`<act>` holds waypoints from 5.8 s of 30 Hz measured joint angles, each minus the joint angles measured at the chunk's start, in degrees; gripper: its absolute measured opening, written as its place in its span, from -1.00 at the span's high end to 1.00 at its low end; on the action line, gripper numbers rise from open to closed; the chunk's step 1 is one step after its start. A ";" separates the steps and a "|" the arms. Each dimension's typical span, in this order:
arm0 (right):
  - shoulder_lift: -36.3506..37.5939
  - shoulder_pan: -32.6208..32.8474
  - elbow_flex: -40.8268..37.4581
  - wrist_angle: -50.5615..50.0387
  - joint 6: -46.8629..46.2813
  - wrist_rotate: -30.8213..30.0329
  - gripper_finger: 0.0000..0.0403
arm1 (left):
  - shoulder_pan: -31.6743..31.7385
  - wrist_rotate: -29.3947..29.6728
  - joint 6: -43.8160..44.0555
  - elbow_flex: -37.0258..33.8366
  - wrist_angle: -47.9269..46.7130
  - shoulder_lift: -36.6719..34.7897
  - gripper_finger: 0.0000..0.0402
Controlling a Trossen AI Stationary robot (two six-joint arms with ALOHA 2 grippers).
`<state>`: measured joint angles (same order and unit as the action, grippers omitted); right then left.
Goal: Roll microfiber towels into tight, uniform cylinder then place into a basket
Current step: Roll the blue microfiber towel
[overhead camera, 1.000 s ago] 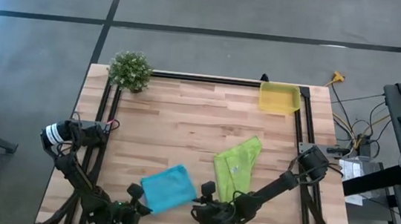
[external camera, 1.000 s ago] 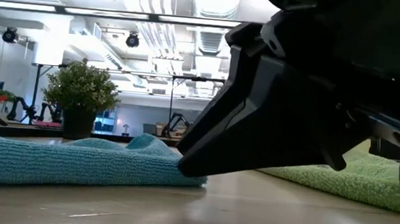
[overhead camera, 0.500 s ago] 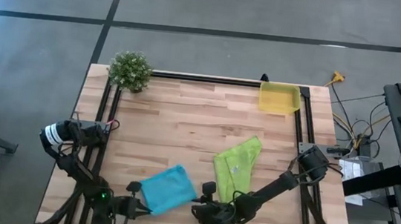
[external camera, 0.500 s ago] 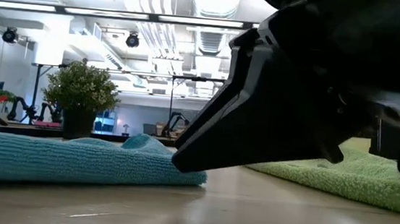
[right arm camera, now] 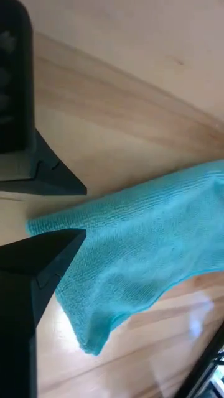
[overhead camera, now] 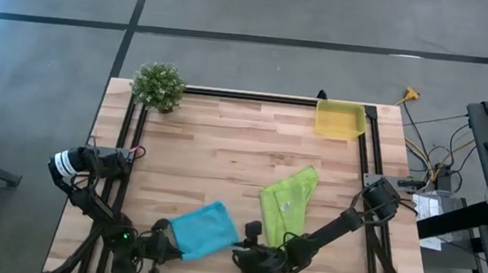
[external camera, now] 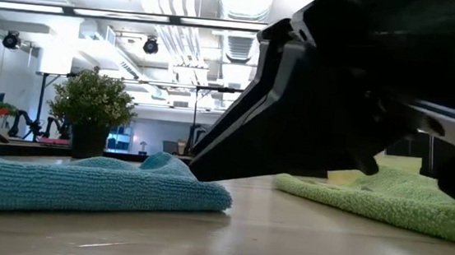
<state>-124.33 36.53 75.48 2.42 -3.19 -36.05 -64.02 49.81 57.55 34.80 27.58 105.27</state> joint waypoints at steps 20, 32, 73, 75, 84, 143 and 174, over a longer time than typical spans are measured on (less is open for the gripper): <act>0.09 -0.07 0.15 1.36 2.26 0.00 -0.07 | -3.66 5.00 8.14 -7.09 11.39 -3.10 1.00; -0.22 -1.52 0.00 5.60 8.44 2.00 -0.09 | -4.05 7.16 8.18 -6.81 11.24 -3.13 1.00; -3.29 -7.71 4.04 5.72 -3.55 38.45 0.95 | -5.78 -7.83 -1.41 -6.11 10.37 -3.21 1.00; -3.28 -8.46 5.17 4.24 -6.12 43.38 0.95 | -5.85 -10.59 -1.67 -6.11 10.40 -3.21 1.00; -2.86 -9.06 7.62 3.33 -7.39 44.46 0.95 | -5.86 -12.32 -3.04 -6.13 10.37 -3.21 1.00; -4.13 -12.33 7.54 1.11 -26.81 43.50 0.96 | 4.83 -19.70 -20.29 13.65 -23.56 -3.28 -0.10; -4.13 -12.06 7.54 1.06 -24.38 43.52 0.94 | 5.23 -22.57 -9.82 11.86 -23.51 -3.30 0.97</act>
<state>-128.46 24.48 83.02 3.47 -27.57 7.46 -58.78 27.25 47.72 46.66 4.07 101.97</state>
